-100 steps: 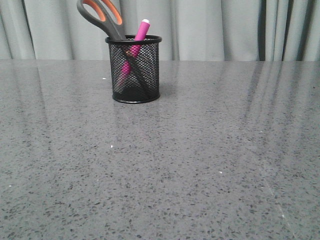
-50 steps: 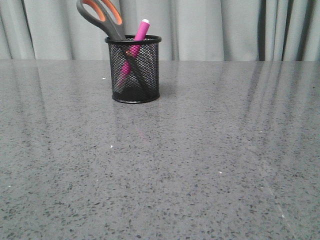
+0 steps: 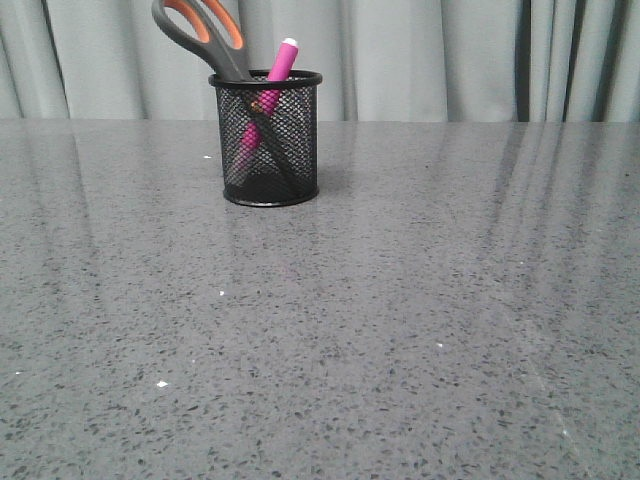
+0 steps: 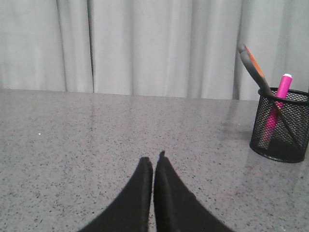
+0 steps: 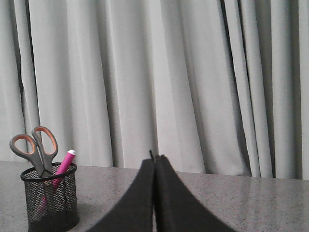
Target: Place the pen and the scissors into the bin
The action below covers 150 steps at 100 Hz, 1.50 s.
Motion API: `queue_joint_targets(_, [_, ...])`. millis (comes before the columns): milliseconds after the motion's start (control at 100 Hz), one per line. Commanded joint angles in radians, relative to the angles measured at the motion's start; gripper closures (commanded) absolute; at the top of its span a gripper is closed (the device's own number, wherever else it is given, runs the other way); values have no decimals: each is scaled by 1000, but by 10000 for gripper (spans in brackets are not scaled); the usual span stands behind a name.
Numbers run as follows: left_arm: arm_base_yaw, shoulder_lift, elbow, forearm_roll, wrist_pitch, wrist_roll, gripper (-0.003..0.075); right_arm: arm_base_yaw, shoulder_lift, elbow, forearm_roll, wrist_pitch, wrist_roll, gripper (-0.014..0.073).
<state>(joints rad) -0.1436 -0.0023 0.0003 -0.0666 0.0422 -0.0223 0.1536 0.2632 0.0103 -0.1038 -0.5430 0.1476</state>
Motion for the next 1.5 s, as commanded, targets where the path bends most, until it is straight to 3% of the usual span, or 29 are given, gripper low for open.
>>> queue_joint_targets(0, [0, -30, 27, 1, -42, -12, 742, -8, 6, 14, 7, -66, -6, 662])
queue_joint_targets(1030, [0, -28, 25, 14, -20, -12, 742, -8, 1, 14, 10, -62, -6, 662])
queue_joint_targets(1300, [0, -28, 25, 14, -20, -12, 742, -34, -128, 14, 68, 409, -19, 662])
queue_joint_targets(1490, [0, -28, 25, 14, -20, -12, 742, -68, -229, 14, 68, 517, -102, 662])
